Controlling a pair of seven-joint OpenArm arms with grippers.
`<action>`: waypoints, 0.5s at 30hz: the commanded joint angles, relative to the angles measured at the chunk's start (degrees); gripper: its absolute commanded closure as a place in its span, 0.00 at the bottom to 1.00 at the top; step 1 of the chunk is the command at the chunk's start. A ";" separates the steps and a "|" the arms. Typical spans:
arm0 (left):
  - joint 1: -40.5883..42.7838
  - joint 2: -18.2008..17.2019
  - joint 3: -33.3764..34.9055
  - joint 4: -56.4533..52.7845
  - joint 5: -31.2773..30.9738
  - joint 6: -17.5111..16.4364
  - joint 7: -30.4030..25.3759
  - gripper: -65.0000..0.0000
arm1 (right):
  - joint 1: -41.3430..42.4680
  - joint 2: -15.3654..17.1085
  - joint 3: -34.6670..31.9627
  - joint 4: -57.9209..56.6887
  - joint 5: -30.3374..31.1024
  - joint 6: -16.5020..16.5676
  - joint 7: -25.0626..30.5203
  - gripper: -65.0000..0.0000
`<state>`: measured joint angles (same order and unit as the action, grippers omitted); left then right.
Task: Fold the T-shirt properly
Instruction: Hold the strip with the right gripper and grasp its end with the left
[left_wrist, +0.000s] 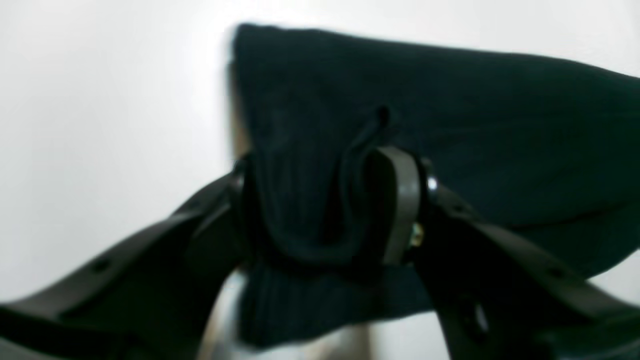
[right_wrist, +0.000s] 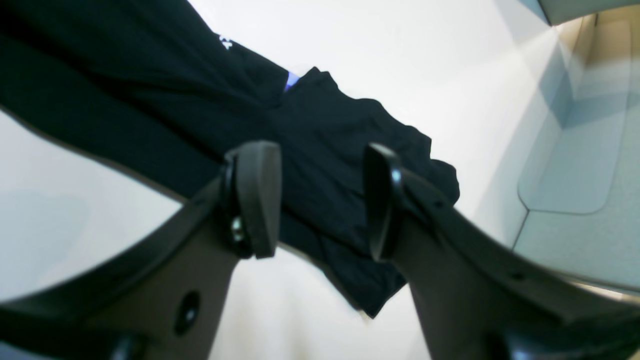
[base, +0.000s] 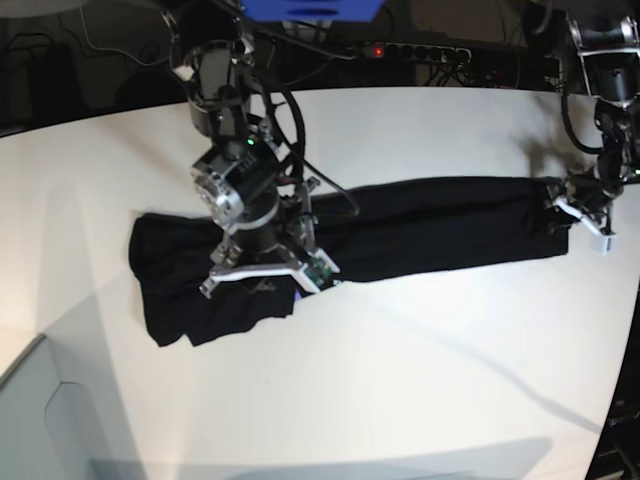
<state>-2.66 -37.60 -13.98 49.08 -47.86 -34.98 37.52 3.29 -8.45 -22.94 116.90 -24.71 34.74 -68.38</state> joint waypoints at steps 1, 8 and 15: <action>0.59 0.20 1.01 -0.33 2.45 0.39 4.37 0.52 | 0.97 -0.55 -0.14 1.03 -0.13 0.73 0.73 0.59; -0.64 0.29 0.66 -0.42 2.80 0.39 7.45 0.53 | 0.71 -0.55 -0.14 1.03 -0.13 0.73 0.64 0.59; -0.73 -0.07 0.66 0.02 2.80 1.00 7.71 1.00 | 0.71 -0.55 -0.14 1.03 -0.13 0.73 0.64 0.59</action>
<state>-3.79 -37.10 -13.76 49.17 -48.51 -34.96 41.12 3.14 -8.45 -22.94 116.90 -24.71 34.74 -68.40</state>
